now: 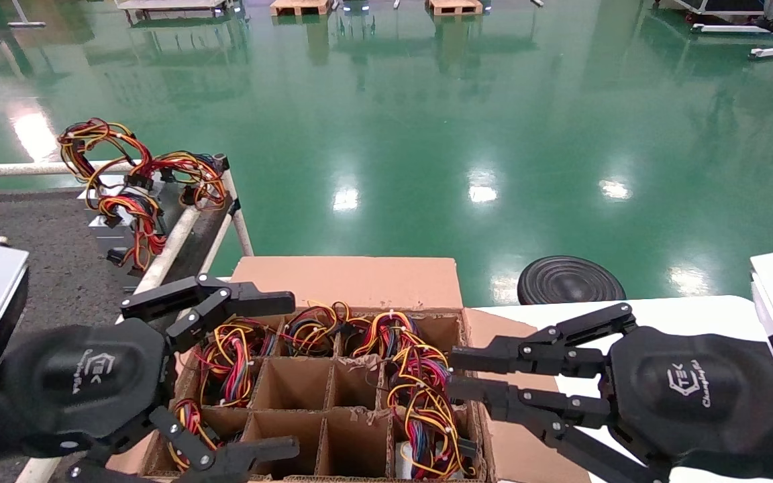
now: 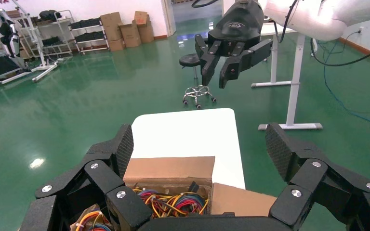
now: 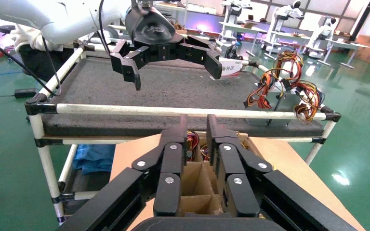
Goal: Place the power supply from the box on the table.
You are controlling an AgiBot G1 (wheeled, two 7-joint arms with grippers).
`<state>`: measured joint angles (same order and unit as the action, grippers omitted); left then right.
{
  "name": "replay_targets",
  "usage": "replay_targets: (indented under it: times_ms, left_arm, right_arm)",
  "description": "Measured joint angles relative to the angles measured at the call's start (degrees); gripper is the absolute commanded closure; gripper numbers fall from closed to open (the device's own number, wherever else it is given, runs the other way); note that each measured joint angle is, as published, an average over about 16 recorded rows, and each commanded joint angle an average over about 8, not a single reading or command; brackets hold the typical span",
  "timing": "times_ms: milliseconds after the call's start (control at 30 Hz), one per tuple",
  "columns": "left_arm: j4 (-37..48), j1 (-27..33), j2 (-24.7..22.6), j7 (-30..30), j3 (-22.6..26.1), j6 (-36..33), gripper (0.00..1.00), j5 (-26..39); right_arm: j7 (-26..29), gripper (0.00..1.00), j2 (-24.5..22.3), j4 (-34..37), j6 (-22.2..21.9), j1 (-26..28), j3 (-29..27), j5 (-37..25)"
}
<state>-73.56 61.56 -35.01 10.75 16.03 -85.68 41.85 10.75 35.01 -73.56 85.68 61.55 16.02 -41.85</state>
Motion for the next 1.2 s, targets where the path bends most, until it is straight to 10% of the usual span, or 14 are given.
replay_targets:
  times_ms: [533, 833, 1200]
  left_arm:
    - [0.00, 0.00, 0.00, 0.00, 0.00, 0.00, 0.00, 0.00]
    - [0.00, 0.00, 0.00, 0.00, 0.00, 0.00, 0.00, 0.00]
    - [0.08, 0.03, 0.13, 0.06, 0.00, 0.01, 0.00, 0.06]
  right_arm:
    - [0.00, 0.00, 0.00, 0.00, 0.00, 0.00, 0.00, 0.00]
    - [0.00, 0.97, 0.00, 0.00, 0.00, 0.00, 0.00, 0.00]
    - [0.00, 1.00, 0.00, 0.00, 0.00, 0.00, 0.00, 0.00]
